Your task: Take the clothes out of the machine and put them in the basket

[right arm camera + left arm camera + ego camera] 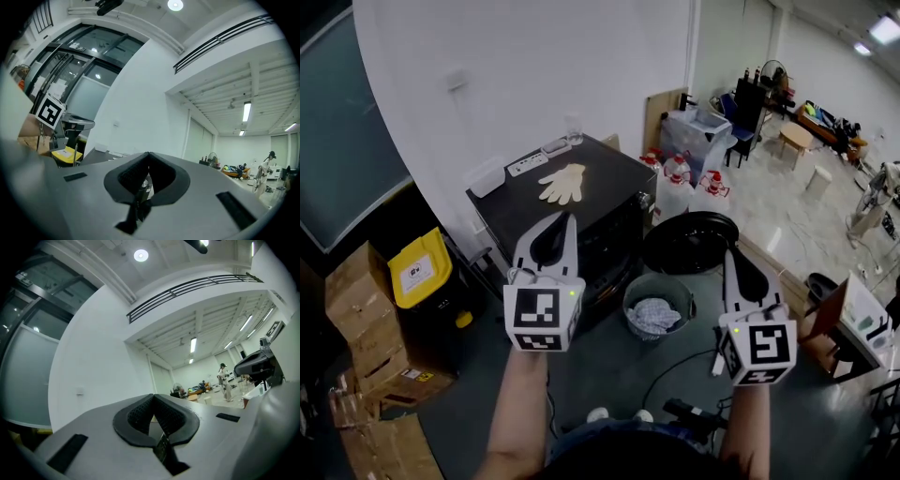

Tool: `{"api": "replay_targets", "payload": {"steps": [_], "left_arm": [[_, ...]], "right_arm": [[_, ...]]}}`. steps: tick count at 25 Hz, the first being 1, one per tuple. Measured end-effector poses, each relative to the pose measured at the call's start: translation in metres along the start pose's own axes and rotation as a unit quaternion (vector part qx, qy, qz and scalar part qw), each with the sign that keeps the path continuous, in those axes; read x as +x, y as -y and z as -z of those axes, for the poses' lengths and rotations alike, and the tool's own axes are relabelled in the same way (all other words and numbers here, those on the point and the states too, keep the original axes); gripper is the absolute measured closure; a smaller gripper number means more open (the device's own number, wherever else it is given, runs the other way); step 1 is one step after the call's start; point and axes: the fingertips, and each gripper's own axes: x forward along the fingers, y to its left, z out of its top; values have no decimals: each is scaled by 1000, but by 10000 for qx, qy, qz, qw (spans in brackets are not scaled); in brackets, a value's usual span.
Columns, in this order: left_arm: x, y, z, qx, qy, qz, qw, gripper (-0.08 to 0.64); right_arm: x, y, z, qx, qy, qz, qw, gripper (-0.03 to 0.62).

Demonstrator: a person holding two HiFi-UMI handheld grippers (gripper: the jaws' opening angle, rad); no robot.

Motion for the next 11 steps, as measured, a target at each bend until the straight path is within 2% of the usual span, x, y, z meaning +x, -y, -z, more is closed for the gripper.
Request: {"api": "replay_targets", "payload": {"steps": [11], "left_arm": [[-1, -1, -10, 139, 94, 108, 9998, 561]], "right_arm": [[-3, 3, -7, -62, 23, 92, 9999, 591]]}}
